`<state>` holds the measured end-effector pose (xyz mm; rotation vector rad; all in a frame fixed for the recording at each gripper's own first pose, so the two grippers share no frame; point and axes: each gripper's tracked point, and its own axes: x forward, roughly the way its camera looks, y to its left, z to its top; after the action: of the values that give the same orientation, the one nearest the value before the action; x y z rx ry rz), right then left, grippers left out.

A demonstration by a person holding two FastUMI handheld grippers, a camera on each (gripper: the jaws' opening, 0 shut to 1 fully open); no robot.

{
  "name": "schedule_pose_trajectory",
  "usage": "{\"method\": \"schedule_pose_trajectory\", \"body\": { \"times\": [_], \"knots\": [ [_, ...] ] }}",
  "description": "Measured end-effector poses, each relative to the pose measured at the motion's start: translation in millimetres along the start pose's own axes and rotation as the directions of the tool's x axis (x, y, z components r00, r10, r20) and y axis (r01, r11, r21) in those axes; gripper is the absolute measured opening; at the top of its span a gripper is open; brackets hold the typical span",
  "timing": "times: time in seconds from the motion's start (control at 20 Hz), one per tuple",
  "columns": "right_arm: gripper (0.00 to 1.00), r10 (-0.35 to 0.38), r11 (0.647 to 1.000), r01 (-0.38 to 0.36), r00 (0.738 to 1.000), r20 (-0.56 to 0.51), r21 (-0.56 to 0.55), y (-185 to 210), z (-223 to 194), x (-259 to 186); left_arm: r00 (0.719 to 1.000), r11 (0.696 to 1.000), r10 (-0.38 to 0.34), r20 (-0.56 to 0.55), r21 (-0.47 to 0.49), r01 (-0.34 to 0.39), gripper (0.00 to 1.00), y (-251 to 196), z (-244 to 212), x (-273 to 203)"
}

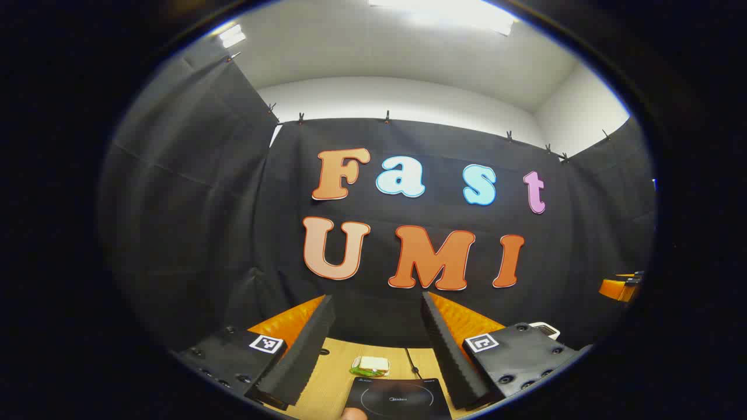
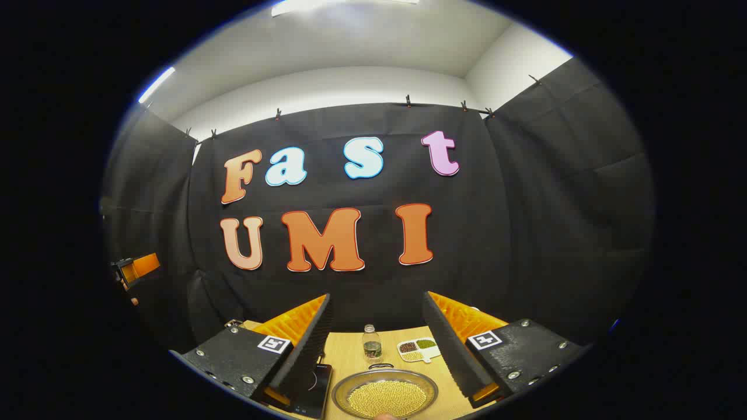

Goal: First push the handle of the pot to place it horizontally, then grasp the pot with both hands and set it on the induction cooktop.

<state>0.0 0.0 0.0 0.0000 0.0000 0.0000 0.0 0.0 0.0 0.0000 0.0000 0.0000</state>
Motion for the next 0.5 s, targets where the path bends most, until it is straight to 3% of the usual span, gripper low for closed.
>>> {"method": "schedule_pose_trajectory", "body": {
  "times": [0.5],
  "knots": [
    [0.95,0.034,0.999,-0.034,0.999,-0.012,-0.009,14,-1,-1,1.0,1.0,-0.007,0.001,0.01,0.007,0.98,0,4,-1]
  ]
}}
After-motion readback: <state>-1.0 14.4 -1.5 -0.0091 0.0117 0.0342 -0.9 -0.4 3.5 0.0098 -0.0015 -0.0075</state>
